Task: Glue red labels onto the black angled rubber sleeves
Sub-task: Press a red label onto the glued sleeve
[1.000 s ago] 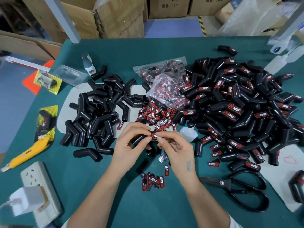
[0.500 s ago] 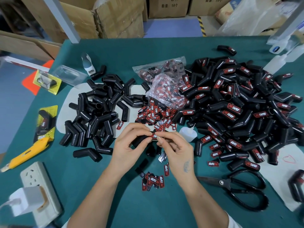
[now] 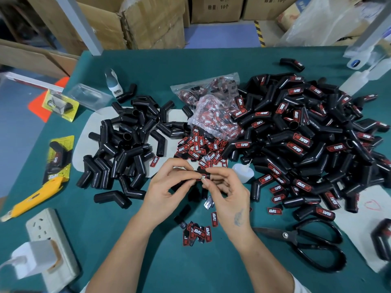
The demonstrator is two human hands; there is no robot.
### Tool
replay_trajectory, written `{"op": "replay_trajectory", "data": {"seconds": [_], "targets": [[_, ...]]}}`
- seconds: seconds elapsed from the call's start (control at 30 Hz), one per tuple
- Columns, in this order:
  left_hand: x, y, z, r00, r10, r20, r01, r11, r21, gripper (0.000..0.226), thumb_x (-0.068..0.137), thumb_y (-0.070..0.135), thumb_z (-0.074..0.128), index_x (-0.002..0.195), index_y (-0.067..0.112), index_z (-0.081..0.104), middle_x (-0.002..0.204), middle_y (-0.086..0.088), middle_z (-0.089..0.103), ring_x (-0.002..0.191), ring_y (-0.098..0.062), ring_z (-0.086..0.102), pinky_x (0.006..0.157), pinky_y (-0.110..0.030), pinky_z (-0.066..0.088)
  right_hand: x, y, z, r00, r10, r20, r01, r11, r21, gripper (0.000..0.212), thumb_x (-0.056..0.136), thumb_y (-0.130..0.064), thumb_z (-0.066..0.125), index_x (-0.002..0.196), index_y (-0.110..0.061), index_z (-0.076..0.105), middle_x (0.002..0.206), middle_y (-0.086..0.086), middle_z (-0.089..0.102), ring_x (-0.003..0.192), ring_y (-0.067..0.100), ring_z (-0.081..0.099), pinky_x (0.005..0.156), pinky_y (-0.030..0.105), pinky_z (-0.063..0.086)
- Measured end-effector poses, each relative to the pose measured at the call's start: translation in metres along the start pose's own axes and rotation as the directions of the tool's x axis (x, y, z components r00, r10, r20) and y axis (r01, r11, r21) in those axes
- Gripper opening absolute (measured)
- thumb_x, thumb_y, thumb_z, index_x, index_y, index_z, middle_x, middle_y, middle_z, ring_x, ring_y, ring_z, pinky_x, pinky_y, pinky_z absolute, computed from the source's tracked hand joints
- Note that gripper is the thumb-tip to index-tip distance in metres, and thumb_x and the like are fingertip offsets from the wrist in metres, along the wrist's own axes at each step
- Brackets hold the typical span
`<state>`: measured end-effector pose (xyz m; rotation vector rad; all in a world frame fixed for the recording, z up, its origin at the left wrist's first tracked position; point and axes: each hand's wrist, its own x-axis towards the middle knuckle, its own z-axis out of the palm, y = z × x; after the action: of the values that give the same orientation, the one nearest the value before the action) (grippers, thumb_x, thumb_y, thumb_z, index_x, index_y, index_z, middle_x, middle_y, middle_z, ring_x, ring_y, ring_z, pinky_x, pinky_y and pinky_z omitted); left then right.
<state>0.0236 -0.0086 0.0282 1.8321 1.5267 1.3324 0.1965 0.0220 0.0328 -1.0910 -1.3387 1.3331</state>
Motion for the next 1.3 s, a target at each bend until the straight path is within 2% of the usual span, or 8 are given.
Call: {"op": "replay_trajectory", "data": {"seconds": [0.17,0.33,0.47,0.6,0.87,1.1,1.23,1.3], "targets": [[-0.001,-0.003,-0.001,0.999,0.005,0.04,-0.006,1.0,0.001,0.02,0.101,0.009,0.065,0.115,0.012,0.079,0.121,0.002,0.055,0.105,-0.021,0.066,0.091,-0.033,0.055,0.0,-0.003,0.001,1.0,-0.008,-0.002,0.008,1.0,-0.003,0.035,0.091,-0.015,0.073,0.105,-0.047,0.07,0.096,-0.013,0.074,0.089,0.009,0.073,0.065,0.015,0.057],[-0.001,-0.004,-0.001,0.997,0.015,0.073,-0.016,1.0,0.007,0.024,0.104,0.009,0.06,0.119,0.014,0.078,0.122,0.002,0.051,0.101,-0.022,0.063,0.087,-0.034,0.054,-0.001,-0.003,-0.001,1.0,-0.019,0.014,0.019,0.999,-0.038,0.044,0.094,-0.002,0.075,0.106,-0.044,0.07,0.097,-0.016,0.074,0.089,0.006,0.072,0.066,0.012,0.056],[-0.002,-0.004,0.0,0.997,0.011,0.077,-0.012,1.0,0.003,0.024,0.104,0.009,0.059,0.12,0.013,0.077,0.12,0.0,0.051,0.103,-0.022,0.062,0.089,-0.031,0.052,-0.001,-0.005,-0.001,1.0,-0.026,0.012,0.027,0.999,-0.04,0.045,0.093,-0.003,0.076,0.107,-0.046,0.07,0.099,-0.015,0.073,0.09,0.005,0.071,0.067,0.012,0.055],[-0.002,-0.003,0.001,1.0,-0.009,0.016,0.01,1.0,-0.018,0.019,0.102,0.011,0.063,0.114,0.017,0.076,0.118,0.001,0.055,0.107,-0.02,0.064,0.093,-0.032,0.052,-0.001,-0.007,0.0,1.0,-0.015,-0.007,0.015,1.0,0.007,0.039,0.091,-0.014,0.075,0.105,-0.05,0.07,0.099,-0.014,0.074,0.09,0.004,0.071,0.067,0.013,0.056],[-0.002,-0.001,0.005,0.994,-0.038,-0.104,0.033,0.998,-0.046,0.013,0.095,0.012,0.072,0.105,0.02,0.073,0.111,0.001,0.065,0.107,-0.017,0.066,0.098,-0.026,0.048,0.0,-0.004,-0.001,1.0,0.028,-0.014,-0.026,0.996,0.087,0.034,0.09,-0.016,0.076,0.104,-0.045,0.07,0.098,-0.007,0.075,0.09,0.007,0.073,0.068,0.018,0.058],[-0.003,-0.001,0.009,0.988,-0.043,-0.149,0.036,0.998,-0.048,0.008,0.093,0.011,0.073,0.099,0.006,0.073,0.11,-0.004,0.068,0.108,-0.017,0.067,0.098,-0.027,0.05,0.001,0.0,0.0,1.0,0.028,-0.009,-0.027,0.996,0.089,0.032,0.09,-0.016,0.074,0.103,-0.045,0.071,0.097,-0.009,0.073,0.089,0.007,0.072,0.066,0.018,0.058],[-0.003,-0.001,0.009,0.99,-0.048,-0.136,0.039,0.997,-0.064,0.014,0.094,0.012,0.072,0.107,0.018,0.069,0.115,-0.001,0.066,0.112,-0.018,0.065,0.101,-0.028,0.048,0.001,0.001,-0.001,0.999,0.036,0.003,-0.036,0.995,0.093,0.024,0.09,-0.026,0.074,0.106,-0.044,0.071,0.099,-0.008,0.073,0.09,0.007,0.072,0.07,0.021,0.059],[-0.003,-0.002,0.01,0.991,-0.042,-0.127,0.034,0.997,-0.063,0.022,0.095,0.012,0.071,0.112,0.025,0.067,0.12,0.002,0.065,0.117,-0.02,0.064,0.104,-0.026,0.045,0.002,0.001,-0.002,0.999,0.042,0.019,-0.044,0.994,0.104,0.026,0.092,-0.026,0.073,0.113,-0.042,0.071,0.102,-0.004,0.073,0.093,0.013,0.072,0.081,0.028,0.061]]}}
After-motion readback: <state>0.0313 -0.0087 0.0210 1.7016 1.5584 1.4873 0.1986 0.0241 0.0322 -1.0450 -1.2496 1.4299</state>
